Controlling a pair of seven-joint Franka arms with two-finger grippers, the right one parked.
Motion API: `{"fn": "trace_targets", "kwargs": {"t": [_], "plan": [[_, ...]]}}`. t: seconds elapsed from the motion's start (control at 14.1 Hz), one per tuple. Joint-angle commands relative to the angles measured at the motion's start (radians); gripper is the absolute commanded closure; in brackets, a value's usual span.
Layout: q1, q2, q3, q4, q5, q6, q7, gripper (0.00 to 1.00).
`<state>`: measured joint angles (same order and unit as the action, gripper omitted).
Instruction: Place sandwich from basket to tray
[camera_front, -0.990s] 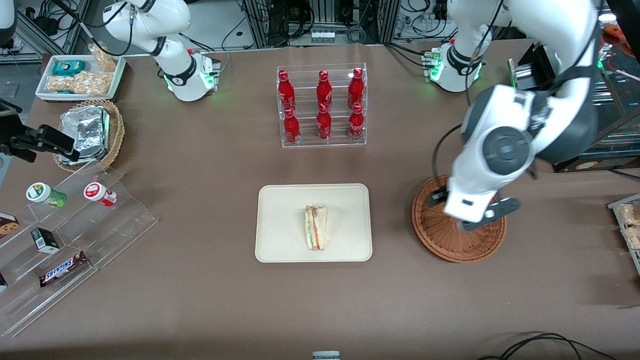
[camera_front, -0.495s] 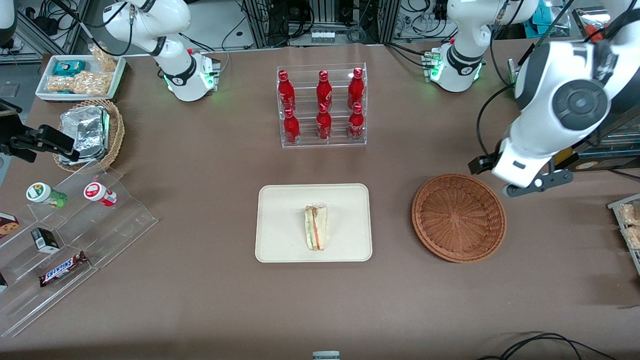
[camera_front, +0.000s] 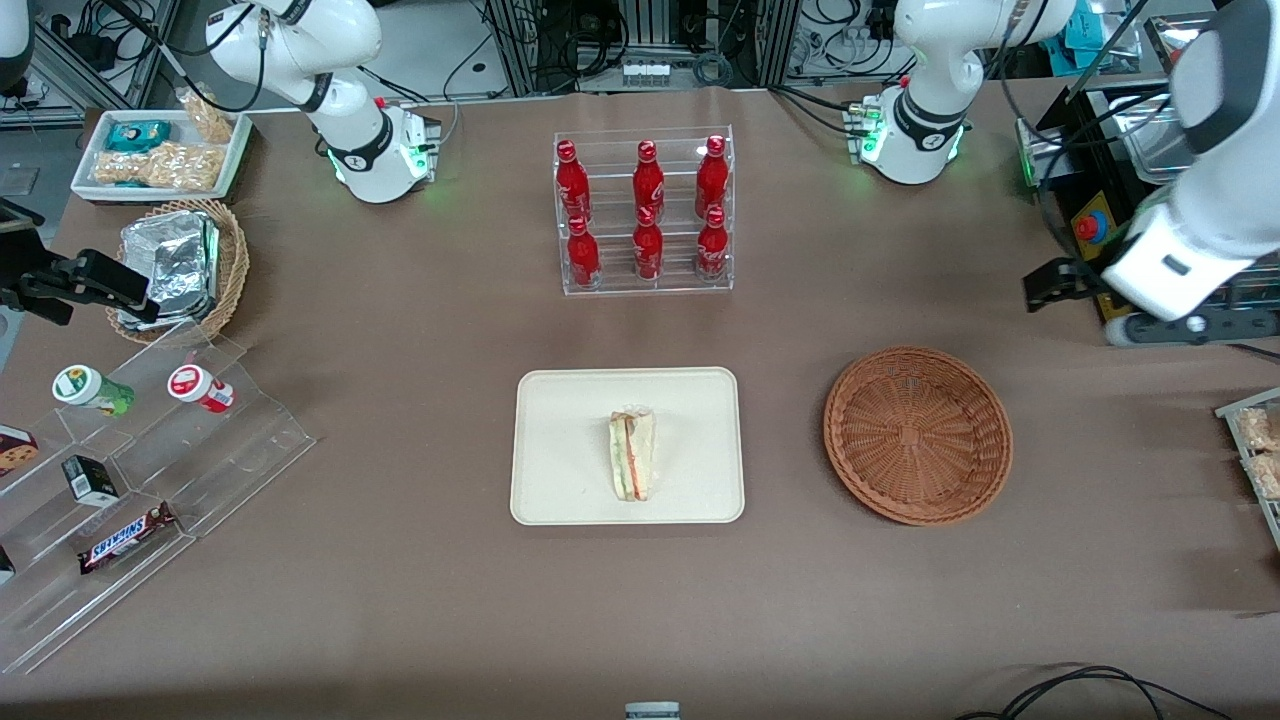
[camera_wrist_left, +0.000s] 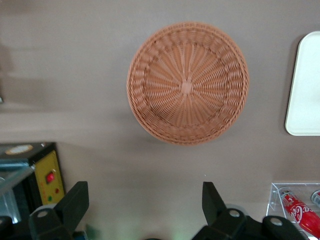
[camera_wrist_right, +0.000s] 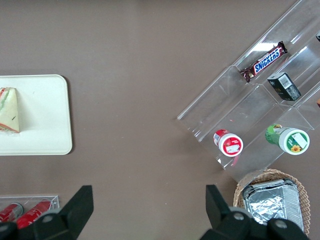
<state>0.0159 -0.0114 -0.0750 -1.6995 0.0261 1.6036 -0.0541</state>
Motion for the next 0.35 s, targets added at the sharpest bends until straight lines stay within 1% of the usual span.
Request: {"fn": "trace_targets", "kwargs": {"t": [0.0, 0.14, 0.28], "plan": [[-0.07, 0.033, 0.064, 0.098, -0.003, -0.024, 0.019, 0.0], [-0.074, 0.042, 0.066, 0.142, -0.005, -0.031, 0.017, 0.0], [-0.079, 0.042, 0.066, 0.15, -0.008, -0.034, 0.017, 0.0]]}}
